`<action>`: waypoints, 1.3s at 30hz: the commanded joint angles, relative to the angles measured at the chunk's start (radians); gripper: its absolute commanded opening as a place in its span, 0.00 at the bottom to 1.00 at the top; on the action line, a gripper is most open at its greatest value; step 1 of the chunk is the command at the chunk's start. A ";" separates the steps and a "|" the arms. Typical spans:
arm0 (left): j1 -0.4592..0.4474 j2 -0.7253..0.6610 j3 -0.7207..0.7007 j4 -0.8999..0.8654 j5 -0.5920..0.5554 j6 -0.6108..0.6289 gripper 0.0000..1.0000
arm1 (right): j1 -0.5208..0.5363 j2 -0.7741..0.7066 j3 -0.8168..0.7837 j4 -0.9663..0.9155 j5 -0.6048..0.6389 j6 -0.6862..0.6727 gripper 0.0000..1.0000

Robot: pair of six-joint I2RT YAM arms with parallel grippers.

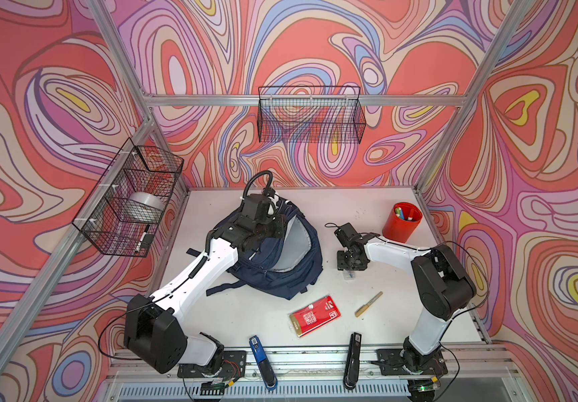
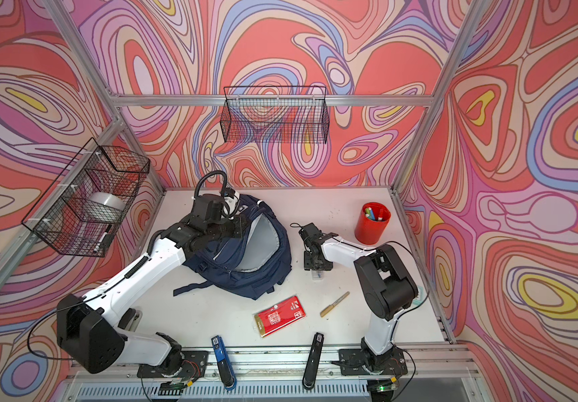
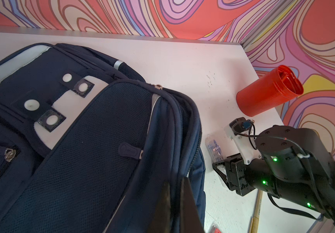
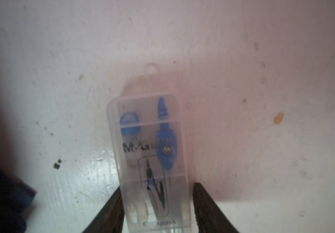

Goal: Pack books, pencil case, and school supplies into a backpack
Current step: Pick up the compass set at the center of the table, then place the compass set in the student bag.

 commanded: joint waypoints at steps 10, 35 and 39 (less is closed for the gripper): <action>0.014 0.012 0.008 -0.015 -0.006 -0.039 0.00 | 0.005 -0.044 0.020 -0.026 -0.040 0.018 0.29; 0.019 0.046 0.125 -0.014 0.025 -0.051 0.00 | 0.192 0.183 0.443 0.205 -0.247 0.359 0.30; 0.022 0.060 0.147 -0.018 0.035 -0.048 0.00 | 0.209 0.202 0.431 0.255 -0.219 0.386 0.32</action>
